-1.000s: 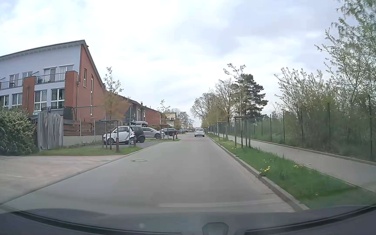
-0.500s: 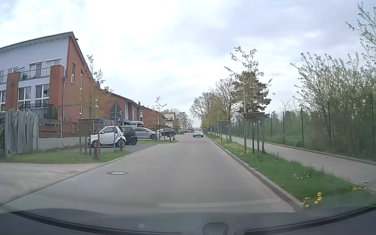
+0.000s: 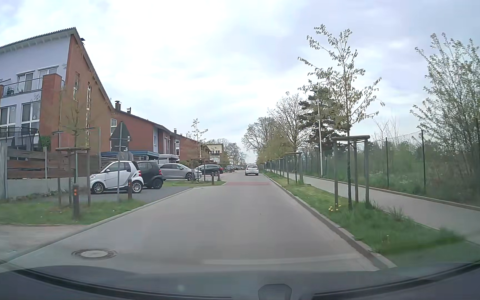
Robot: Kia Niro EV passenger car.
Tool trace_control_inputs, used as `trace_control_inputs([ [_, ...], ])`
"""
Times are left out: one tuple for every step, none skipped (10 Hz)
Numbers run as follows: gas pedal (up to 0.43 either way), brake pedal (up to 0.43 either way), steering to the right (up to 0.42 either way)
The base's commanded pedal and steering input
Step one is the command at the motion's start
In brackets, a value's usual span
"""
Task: Follow the waypoints while adhering to traffic rules and regulations
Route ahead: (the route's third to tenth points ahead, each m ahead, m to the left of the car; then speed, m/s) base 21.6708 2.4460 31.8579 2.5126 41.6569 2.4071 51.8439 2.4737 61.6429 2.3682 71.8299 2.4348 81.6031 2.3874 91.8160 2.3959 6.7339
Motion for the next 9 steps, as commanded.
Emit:
trace_control_inputs([
  [0.177, 0.0, -0.004],
  [0.169, 0.0, -0.003],
  [0.169, 0.0, -0.001],
  [0.157, 0.0, 0.0],
  [0.157, 0.0, 0.0],
  [0.157, 0.0, 0.0],
  [0.157, 0.0, 0.0],
  [0.157, 0.0, 0.0],
  [0.157, 0.0, 0.0],
])
